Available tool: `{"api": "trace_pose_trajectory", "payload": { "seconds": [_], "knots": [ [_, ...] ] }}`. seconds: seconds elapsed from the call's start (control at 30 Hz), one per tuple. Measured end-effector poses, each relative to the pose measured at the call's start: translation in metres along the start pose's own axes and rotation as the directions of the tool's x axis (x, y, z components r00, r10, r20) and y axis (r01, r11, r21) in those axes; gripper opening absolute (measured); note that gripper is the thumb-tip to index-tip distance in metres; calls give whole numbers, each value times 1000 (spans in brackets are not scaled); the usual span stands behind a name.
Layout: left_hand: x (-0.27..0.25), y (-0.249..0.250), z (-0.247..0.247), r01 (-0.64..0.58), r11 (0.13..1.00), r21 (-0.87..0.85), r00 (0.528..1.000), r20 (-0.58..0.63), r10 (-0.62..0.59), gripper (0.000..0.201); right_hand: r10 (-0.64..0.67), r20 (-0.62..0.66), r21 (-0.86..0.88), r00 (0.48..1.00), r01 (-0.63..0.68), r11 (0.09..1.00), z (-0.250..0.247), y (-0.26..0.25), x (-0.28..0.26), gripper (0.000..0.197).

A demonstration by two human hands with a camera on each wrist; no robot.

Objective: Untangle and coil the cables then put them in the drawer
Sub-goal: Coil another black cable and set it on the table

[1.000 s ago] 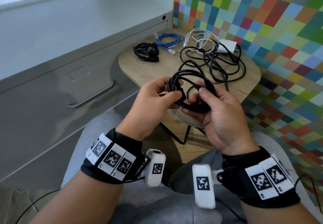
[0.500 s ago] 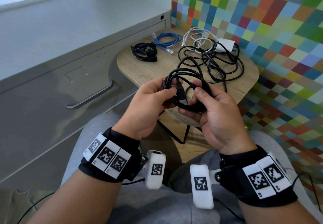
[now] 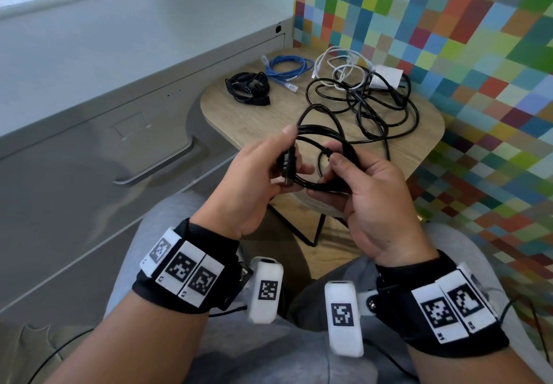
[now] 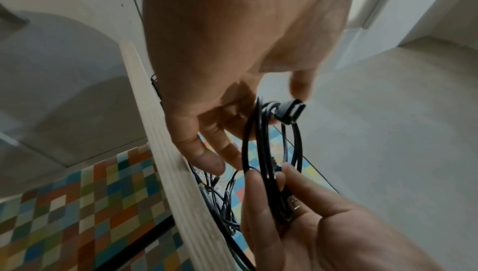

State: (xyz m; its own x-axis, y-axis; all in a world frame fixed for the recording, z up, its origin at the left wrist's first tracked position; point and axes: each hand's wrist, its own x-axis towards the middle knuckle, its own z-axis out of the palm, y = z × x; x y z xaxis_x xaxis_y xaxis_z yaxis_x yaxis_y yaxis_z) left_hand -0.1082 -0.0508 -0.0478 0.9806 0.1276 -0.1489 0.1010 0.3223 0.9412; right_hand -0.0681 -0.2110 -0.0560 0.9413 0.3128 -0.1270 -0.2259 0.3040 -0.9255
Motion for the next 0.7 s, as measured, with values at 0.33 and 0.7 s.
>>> {"api": "trace_pose_trajectory", "payload": {
  "seconds": [0.33,0.7],
  "knots": [
    [0,3,-2,-123,453,883,950,-28,312,20,-84,-125,18,989,87,996,3,5,0,26],
    [-1,7,-6,1,902,432,1000,20,-11,31,-79,-114,93,990,89,992,-5,-8,5,16]
  ]
}}
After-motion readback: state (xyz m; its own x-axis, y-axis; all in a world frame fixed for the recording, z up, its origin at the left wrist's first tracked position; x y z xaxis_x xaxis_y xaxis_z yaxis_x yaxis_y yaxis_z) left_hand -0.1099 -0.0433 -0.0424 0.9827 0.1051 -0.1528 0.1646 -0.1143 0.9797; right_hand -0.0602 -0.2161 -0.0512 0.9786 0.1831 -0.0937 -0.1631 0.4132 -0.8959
